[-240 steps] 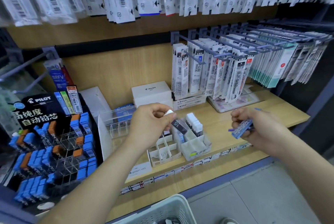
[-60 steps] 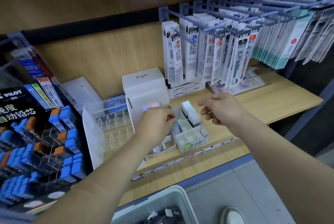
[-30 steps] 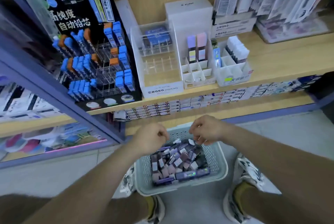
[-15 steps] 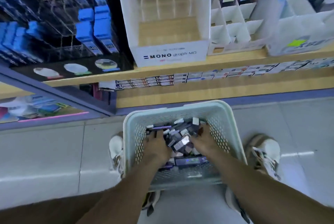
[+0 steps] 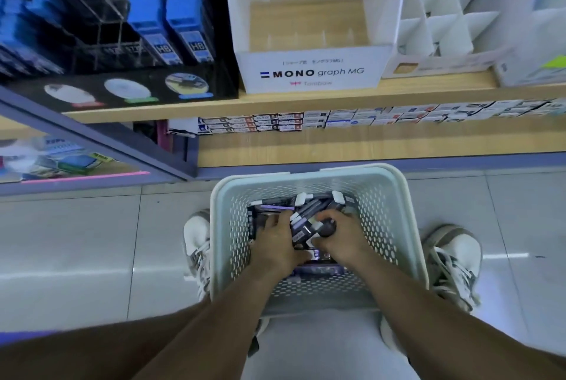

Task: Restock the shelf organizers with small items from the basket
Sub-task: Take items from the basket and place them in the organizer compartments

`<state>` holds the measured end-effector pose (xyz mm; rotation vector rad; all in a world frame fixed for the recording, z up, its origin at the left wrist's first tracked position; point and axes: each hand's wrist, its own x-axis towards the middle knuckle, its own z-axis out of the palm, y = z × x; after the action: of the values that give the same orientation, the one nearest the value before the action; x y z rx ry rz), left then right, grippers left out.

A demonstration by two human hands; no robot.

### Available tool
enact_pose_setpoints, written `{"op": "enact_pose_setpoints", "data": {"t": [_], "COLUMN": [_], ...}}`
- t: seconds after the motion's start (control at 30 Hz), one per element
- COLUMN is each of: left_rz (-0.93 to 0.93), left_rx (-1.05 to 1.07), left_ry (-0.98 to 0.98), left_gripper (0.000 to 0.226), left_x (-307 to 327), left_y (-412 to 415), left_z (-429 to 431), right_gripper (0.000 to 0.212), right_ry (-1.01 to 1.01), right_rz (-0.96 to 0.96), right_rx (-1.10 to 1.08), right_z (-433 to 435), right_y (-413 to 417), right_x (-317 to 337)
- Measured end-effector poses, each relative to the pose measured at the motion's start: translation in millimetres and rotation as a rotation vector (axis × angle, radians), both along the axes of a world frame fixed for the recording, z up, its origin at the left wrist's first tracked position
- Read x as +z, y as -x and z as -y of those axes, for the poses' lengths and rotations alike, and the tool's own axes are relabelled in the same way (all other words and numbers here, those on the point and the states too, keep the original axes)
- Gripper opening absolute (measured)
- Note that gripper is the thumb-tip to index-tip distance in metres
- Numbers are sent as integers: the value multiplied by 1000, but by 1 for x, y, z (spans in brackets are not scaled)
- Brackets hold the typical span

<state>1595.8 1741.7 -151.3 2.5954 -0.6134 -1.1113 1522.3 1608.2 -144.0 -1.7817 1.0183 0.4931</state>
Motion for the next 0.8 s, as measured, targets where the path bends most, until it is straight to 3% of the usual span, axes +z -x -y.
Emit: {"op": "enact_pose_setpoints", "data": {"t": [0.1, 0.23, 0.43, 0.57, 0.7, 0.8], "left_rz": [-69, -162, -238, -371, -511, -612], "left_rx": [15, 131, 250, 383, 558, 622], "left_ry": [8, 104, 126, 166, 336, 455], "left_gripper": [101, 92, 66, 56, 30, 26], "left_x": [4, 7, 11, 10, 26, 44], "left_y": [-1, 1, 3, -10, -25, -29], "left_z": [0, 0, 7, 4, 3, 8], "right_gripper": [34, 23, 18, 23, 29, 26], "right_ry": [-47, -222, -228, -391, -662, -821], "right_rz": [44, 126, 48, 35, 94, 151], "right_rx": [-104, -421, -419, -430, -610, -667], "right_z": [3, 15, 15, 15, 19, 20], "right_y": [1, -2, -5, 0, 0, -2], "right_x": [6, 24, 18, 16, 24, 32]}}
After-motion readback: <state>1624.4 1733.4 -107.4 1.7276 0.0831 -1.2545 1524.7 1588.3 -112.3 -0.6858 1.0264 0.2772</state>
